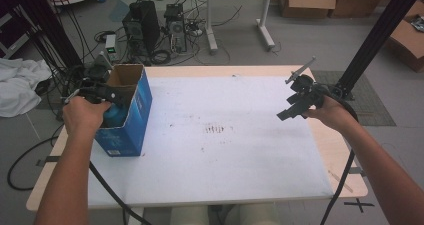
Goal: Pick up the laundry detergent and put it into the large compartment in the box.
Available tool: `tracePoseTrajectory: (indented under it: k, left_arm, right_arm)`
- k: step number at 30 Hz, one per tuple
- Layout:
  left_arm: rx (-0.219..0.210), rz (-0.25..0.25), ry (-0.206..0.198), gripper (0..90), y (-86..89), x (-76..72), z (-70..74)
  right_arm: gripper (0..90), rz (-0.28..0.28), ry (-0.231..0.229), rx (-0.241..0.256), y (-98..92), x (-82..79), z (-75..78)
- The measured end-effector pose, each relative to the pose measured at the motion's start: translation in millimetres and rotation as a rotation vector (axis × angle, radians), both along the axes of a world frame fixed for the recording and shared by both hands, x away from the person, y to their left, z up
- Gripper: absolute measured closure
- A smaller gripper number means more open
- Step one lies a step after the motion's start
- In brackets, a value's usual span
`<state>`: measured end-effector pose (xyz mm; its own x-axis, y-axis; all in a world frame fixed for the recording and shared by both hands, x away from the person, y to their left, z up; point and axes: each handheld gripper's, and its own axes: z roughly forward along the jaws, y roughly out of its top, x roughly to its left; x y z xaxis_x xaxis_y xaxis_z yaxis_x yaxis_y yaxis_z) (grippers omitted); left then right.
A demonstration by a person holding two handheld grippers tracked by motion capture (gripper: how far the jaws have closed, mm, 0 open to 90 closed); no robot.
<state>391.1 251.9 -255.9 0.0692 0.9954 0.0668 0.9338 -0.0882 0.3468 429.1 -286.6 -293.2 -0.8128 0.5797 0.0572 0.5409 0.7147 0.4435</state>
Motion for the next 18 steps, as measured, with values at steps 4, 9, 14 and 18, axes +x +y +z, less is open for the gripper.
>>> tracePoseTrajectory:
  k: [4,9,14,18]
  left_arm:
    - [0.000,0.002,-0.006,30.7,0.2,-1.7,3.6]
    - [0.007,0.001,-0.012,30.5,1.1,-3.6,8.9]
    - [0.010,-0.003,-0.018,30.3,0.9,-5.6,13.7]
    - [0.014,-0.011,-0.024,30.1,-1.0,-6.8,18.8]
  right_arm:
    - [17.5,0.006,-0.004,-0.001,0.7,-0.6,0.7]
    - [17.5,0.002,-0.003,0.002,0.7,-1.5,1.0]
    - [17.5,0.002,-0.003,0.002,0.6,-2.5,1.9]
    - [17.5,0.007,-0.005,0.000,1.1,-2.6,1.9]
